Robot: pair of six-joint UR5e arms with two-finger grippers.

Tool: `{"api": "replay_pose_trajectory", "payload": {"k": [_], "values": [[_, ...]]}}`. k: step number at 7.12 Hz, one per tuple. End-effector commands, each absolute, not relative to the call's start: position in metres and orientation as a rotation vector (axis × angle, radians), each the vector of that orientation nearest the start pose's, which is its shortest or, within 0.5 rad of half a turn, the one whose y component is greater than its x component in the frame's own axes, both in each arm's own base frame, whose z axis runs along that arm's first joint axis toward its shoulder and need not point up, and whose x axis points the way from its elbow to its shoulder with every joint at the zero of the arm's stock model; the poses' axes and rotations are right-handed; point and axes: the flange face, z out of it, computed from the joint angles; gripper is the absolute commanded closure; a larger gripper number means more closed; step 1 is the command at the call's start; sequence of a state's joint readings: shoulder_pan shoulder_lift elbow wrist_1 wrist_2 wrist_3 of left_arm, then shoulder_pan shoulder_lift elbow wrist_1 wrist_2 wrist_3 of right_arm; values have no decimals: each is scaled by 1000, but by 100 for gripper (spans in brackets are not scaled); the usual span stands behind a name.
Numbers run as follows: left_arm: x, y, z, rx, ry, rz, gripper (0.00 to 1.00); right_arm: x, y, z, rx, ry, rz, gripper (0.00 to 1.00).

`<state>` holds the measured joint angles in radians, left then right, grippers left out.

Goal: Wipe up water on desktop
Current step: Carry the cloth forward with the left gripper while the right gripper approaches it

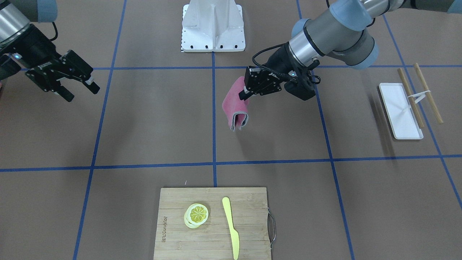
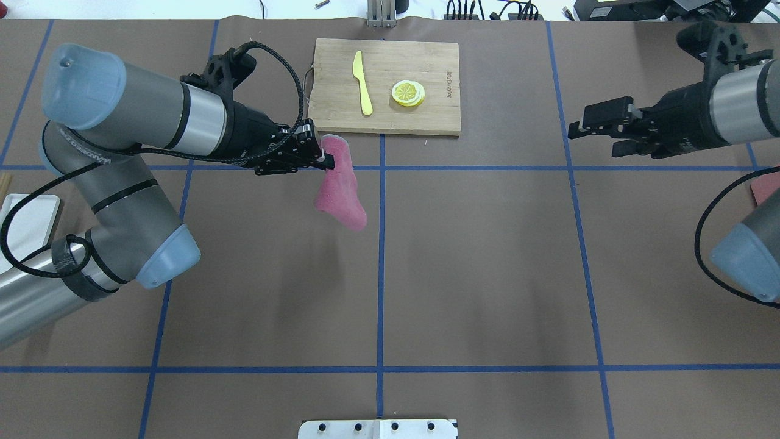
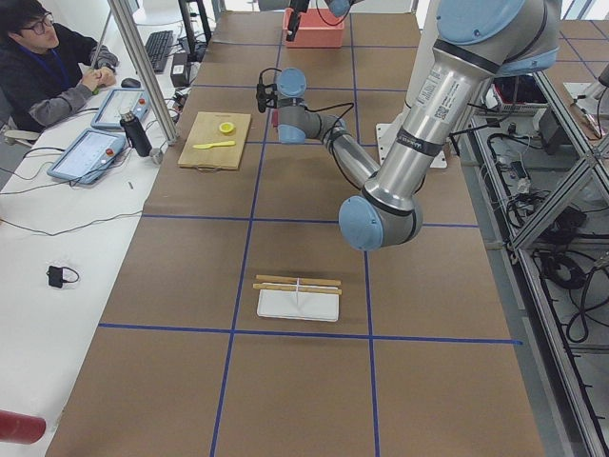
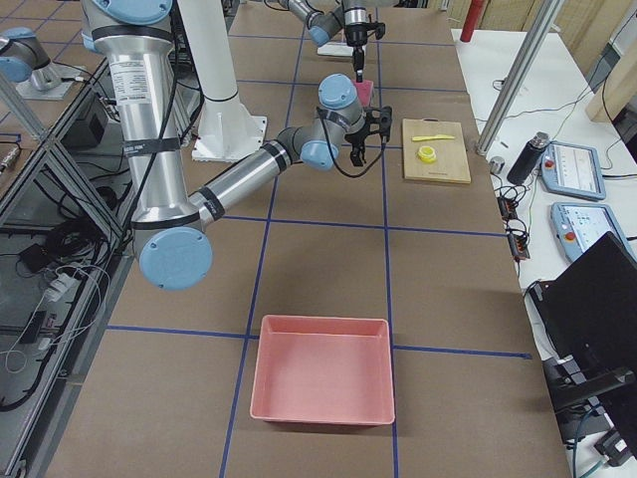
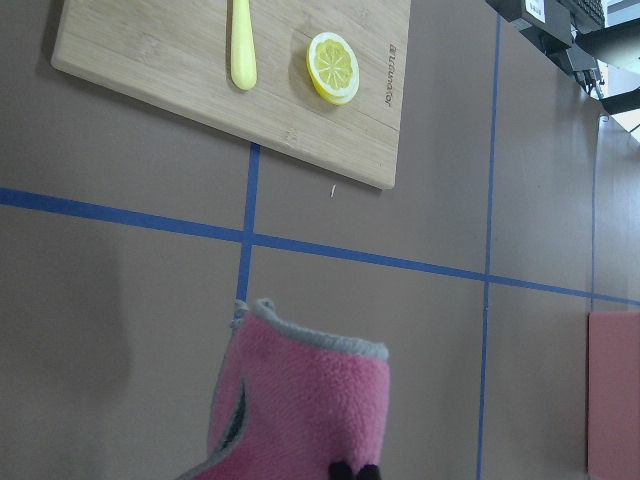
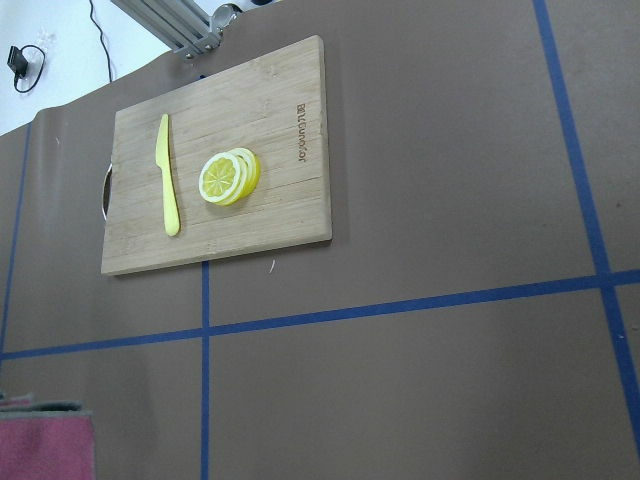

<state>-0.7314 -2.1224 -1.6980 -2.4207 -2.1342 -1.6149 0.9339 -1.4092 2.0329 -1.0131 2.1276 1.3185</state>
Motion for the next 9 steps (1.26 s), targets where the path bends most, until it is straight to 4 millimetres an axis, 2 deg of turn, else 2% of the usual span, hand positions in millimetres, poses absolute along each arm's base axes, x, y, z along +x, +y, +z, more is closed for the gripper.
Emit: {"api": "replay_pose_trajectory", "payload": {"k": [1,3,5,6,8,9], "values": [[418,-468,156,52,1572,-225,100,-262,-446,264,247,-1270,291,0],[419,-468,150,60,1581,-234,100,-285,-433,252,299,-1333,294,0],[423,-463,145,59,1598,-217,100,-299,-425,240,233,-1415,389,2],[424,-458,142,56,1607,-207,100,-312,-420,240,196,-1430,484,5],[425,-451,139,60,1654,-202,100,-339,-401,236,252,-1536,498,4],[426,-449,138,67,1665,-199,100,-357,-396,245,274,-1592,519,3]]}}
